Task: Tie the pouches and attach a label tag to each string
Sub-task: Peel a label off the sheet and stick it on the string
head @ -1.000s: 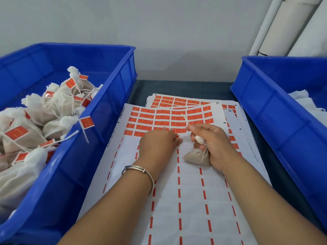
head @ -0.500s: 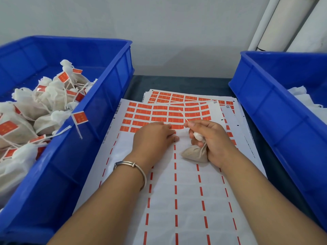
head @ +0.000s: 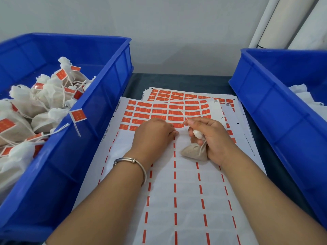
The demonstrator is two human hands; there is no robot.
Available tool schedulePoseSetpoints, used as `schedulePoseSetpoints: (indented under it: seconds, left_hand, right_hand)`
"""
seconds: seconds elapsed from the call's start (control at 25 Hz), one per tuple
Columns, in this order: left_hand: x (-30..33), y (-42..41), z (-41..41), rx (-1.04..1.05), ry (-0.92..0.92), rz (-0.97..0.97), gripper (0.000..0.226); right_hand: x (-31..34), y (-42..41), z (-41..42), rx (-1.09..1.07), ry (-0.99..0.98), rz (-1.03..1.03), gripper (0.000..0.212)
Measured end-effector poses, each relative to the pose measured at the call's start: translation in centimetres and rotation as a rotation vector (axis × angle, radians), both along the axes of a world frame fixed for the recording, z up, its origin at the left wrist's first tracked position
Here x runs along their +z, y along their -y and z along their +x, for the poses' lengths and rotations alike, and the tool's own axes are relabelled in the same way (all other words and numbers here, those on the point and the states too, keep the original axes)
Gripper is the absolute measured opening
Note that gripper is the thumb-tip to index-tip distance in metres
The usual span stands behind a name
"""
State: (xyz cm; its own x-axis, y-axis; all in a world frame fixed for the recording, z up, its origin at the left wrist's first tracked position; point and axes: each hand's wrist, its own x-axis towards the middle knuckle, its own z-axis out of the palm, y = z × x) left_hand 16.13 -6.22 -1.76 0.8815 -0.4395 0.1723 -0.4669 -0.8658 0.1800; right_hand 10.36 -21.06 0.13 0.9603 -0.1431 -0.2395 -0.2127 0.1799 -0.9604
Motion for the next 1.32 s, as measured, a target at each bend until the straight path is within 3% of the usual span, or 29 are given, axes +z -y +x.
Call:
schedulePoseSetpoints:
  seconds: [0.36, 0.68, 0.88, 1.08, 1.2, 1.32]
  left_hand:
    - [-1.0, -0.3, -0.2, 0.108, 0.036, -0.266, 0.022]
    - [-0.2, -1.3, 0.7, 0.397, -0.216, -0.785, 0.013]
    - [1.2, -1.1, 0.4, 0.474, -0.404, -1.235, 0.02]
    - [2.8, -0.2, -0.6, 0.211, -0.613, -1.34, 0.02]
    - [3.5, 0.3, -1.5, 0.06, -0.707, -1.295, 0.022]
    - [3.9, 0.8, -1.9, 0.044, -0.745, -1.274, 0.02]
  right_hand:
    - [0.1, 0.0, 0.0, 0.011, 0.006, 0.001, 0.018]
    - [2.2, -0.4, 0.2, -0.017, 0.13, -0.149, 0.005]
    - [3.1, -1.3, -0.1, 0.081, 0.309, -0.348, 0.018]
    - [3.4, -1.3, -0.2, 0.178, 0.419, -0.306, 0.019]
    - [3.3, -0.9, 0.0, 0.075, 0.439, -0.354, 0.019]
    - [3.3, -0.4, 0.2, -0.066, 0.446, -0.457, 0.016]
